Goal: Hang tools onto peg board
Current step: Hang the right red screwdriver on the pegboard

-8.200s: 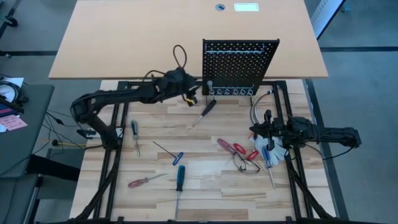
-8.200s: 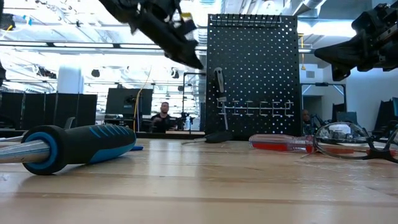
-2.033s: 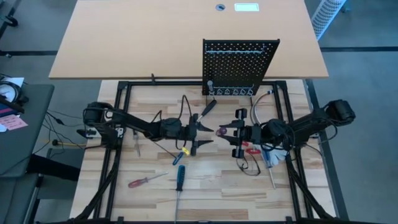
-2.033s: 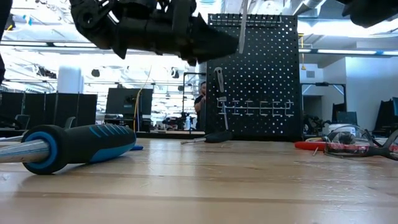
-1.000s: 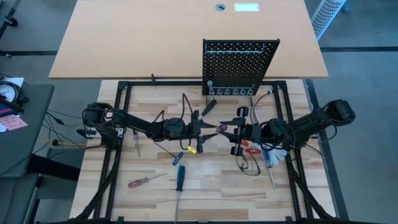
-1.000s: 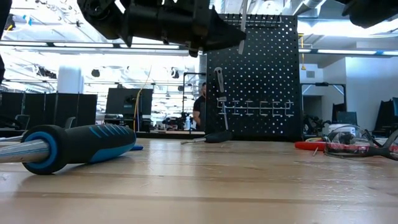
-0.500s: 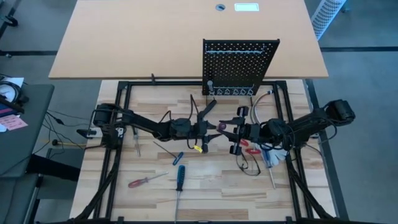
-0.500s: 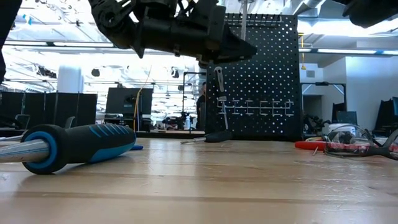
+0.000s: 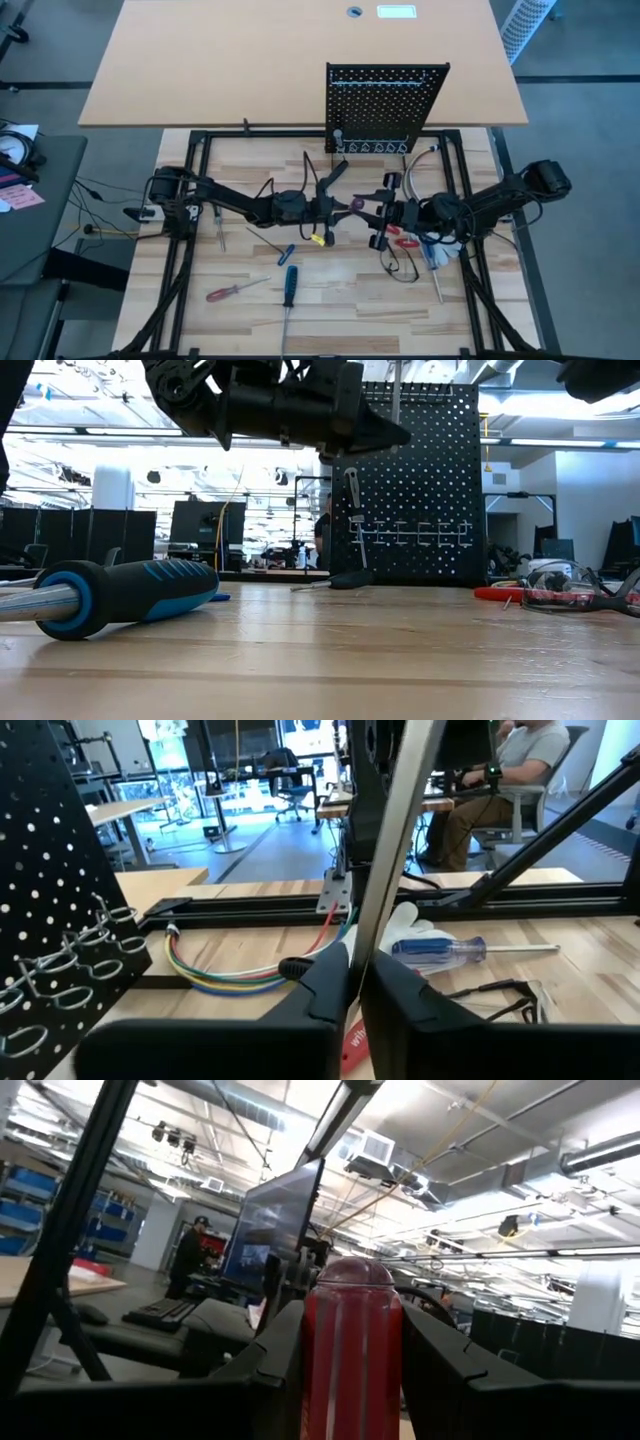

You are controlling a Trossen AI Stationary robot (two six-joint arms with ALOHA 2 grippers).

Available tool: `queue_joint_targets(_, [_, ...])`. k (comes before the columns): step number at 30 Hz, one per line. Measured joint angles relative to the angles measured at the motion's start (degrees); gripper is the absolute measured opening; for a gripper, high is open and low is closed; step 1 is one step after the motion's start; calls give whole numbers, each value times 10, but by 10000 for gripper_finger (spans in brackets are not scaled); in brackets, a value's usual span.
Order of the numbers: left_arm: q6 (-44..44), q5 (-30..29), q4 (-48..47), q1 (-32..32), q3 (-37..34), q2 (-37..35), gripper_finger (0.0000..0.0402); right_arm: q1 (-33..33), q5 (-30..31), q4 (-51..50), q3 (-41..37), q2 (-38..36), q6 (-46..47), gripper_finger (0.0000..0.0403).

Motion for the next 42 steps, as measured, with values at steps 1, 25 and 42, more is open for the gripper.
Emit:
queue_joint_targets(1, [-1,0,1,0,0,0,9,0,1,1,0,0,2,119])
queue_joint_targets(25, [-52,51,23,7,0,-1,1,9,129,-12,-1,-2,-23,291])
queue_joint_targets(42, [-32,-2,1,31,-46,-54,0,78,302,-2,-1,-39,-168,294])
